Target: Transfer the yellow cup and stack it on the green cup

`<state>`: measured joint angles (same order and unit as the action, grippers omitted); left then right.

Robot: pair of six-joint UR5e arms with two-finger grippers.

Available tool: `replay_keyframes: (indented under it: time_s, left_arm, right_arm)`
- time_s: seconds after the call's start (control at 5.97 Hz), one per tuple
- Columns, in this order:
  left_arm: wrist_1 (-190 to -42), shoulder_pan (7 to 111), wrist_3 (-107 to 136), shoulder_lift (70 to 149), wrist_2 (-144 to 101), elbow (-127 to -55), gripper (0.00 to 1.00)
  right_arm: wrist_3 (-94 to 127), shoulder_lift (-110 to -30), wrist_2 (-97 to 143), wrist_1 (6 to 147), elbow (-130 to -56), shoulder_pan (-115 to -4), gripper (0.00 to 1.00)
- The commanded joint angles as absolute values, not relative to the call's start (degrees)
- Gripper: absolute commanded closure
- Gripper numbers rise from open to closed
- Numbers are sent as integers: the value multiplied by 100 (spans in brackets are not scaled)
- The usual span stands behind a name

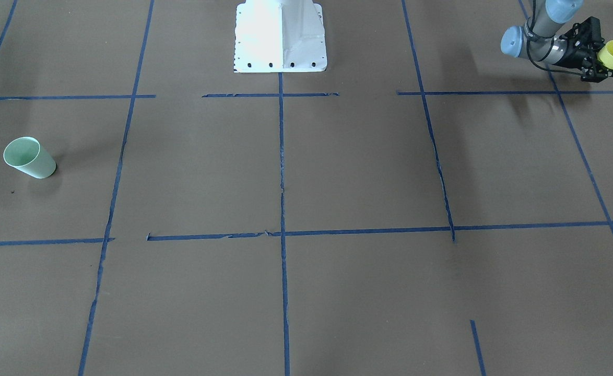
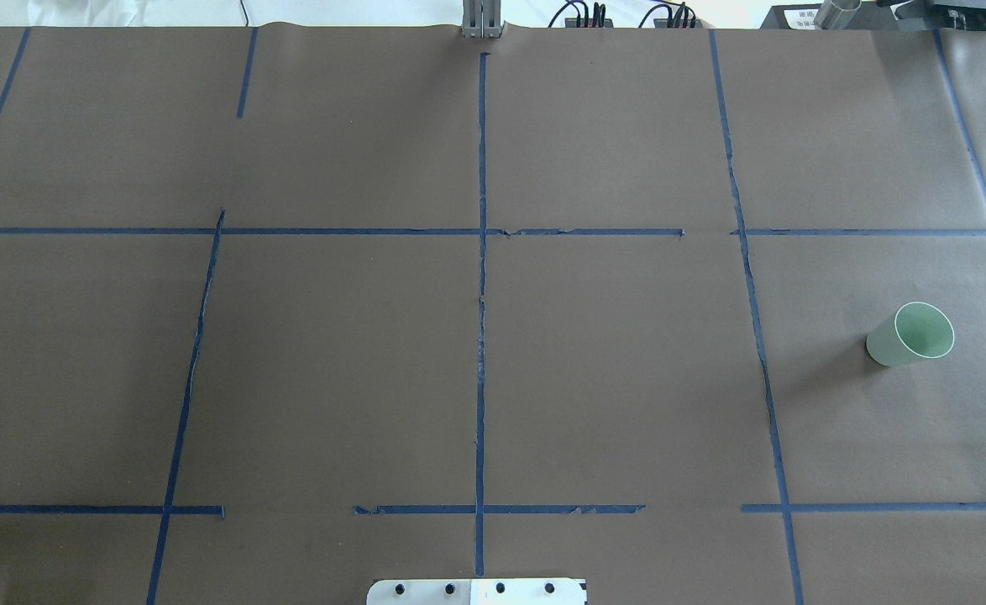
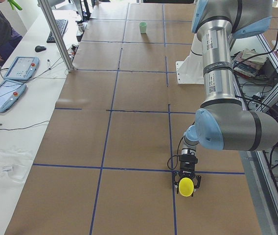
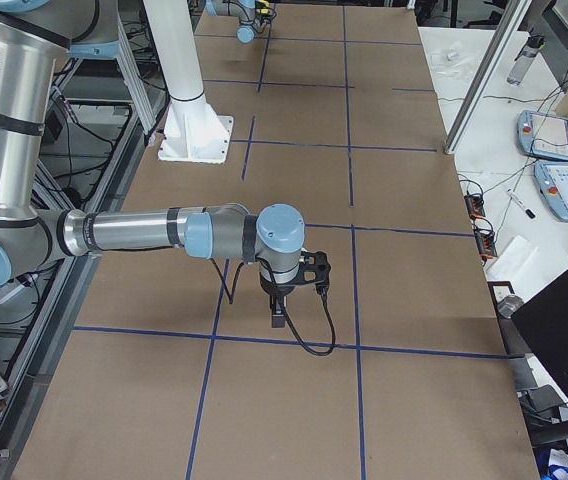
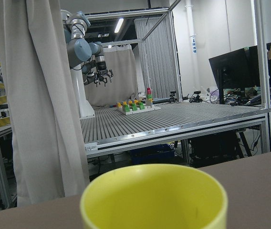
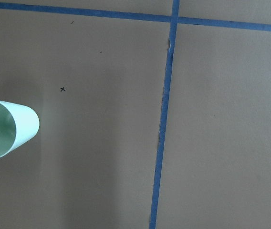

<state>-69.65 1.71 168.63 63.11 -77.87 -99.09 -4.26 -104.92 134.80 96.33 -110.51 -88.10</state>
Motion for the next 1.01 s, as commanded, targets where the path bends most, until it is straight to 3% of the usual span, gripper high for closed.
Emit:
replay_keyframes:
  time_s: [0.0, 0.84]
  left_arm:
    - [-7153, 1391, 15878, 6415, -6581, -9905, 46]
    - [-10283, 3985, 11421, 7064, -5379, -9564, 46]
  right_arm:
    - [-440, -10477, 13474, 9624, -11030, -8807, 0]
    - [-422, -10415, 13474, 9624, -11039, -8807, 0]
